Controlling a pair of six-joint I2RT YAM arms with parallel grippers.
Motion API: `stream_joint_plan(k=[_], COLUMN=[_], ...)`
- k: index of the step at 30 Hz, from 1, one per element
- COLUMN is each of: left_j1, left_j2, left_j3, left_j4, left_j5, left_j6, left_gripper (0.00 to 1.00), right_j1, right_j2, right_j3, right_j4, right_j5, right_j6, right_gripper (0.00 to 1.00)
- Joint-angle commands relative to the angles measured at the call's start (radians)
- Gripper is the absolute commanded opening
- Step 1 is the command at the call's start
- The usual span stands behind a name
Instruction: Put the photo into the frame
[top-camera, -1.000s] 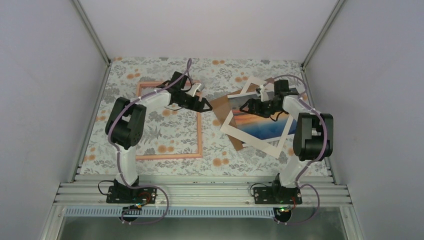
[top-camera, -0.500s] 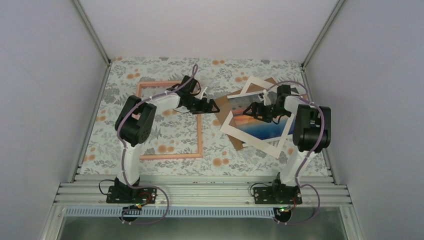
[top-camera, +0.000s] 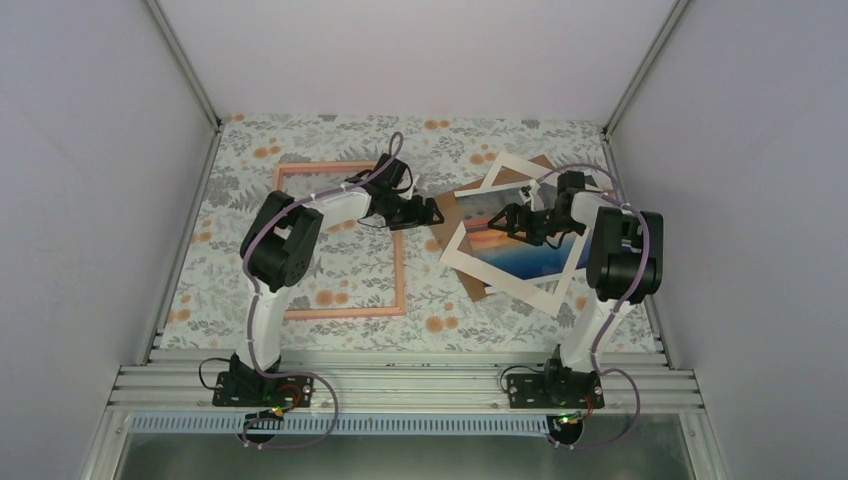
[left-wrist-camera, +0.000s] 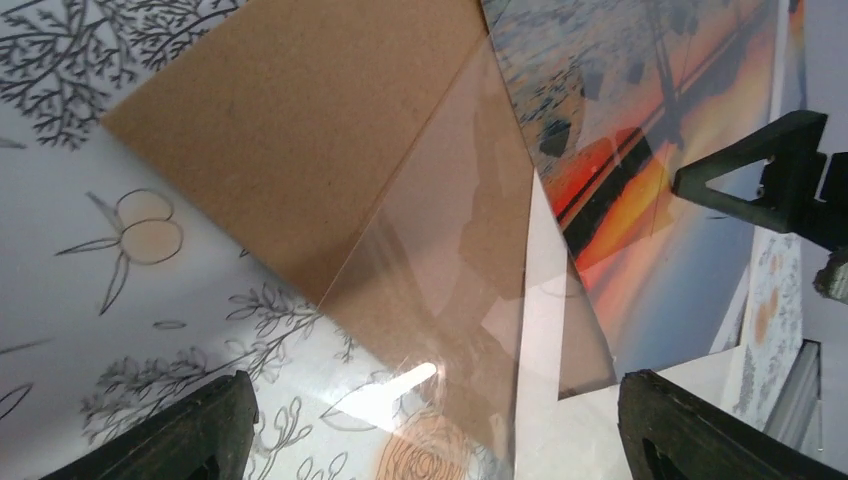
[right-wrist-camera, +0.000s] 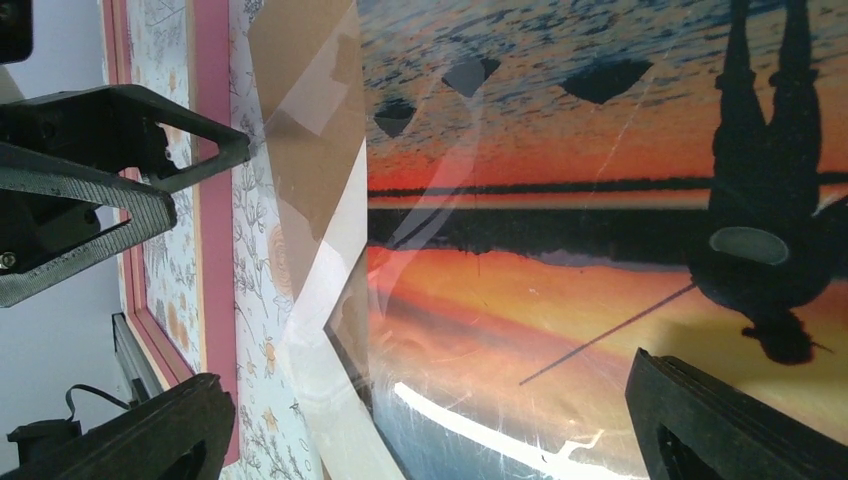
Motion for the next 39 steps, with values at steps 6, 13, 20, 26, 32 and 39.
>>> stream_joint_plan(k=[6, 13, 20, 26, 32, 39], left_j1=[0.001, -0.002, -0.011, -0.012, -0.008, -0.006], left_j2=[0.047, -0.030, -0.033, 0.044, 0.058, -0.033], left_j3=[-0.037, -0.124, -0.121, -0.064, -0.016, -0.050], left_j4=[0.175, 0.370, 0.394, 0.375, 0.304, 0.216], left_j5=[0.191, 0.271, 0.253, 0.261, 0.247, 0.173], left_j6=[-0.023, -0.044, -0.035, -0.047, -0.011, 0.056], left_gripper=[0.86, 0.72, 0.48, 0.32, 0.12, 0.02], right_j1=[-0.006, -0.007, -0.006, -0.007, -0.006, -0.007], right_j2=[0.133, 0.140, 0.131, 0.107, 0.092, -0.009], right_j3=[-0.062, -0.063, -0.063, -0.064, -0.047, -0.017], right_j4=[-0.005, -0.010, -0.012, -0.024, -0.038, -0.077], right_j5=[0.214, 0.209, 0.202, 0.182, 0.157, 0.115], right_j6=[-0.004, -0.008, -0.012, -0.026, -0.034, -0.090], right_gripper=[0.99, 0.98, 0.98, 0.98, 0.98, 0.99])
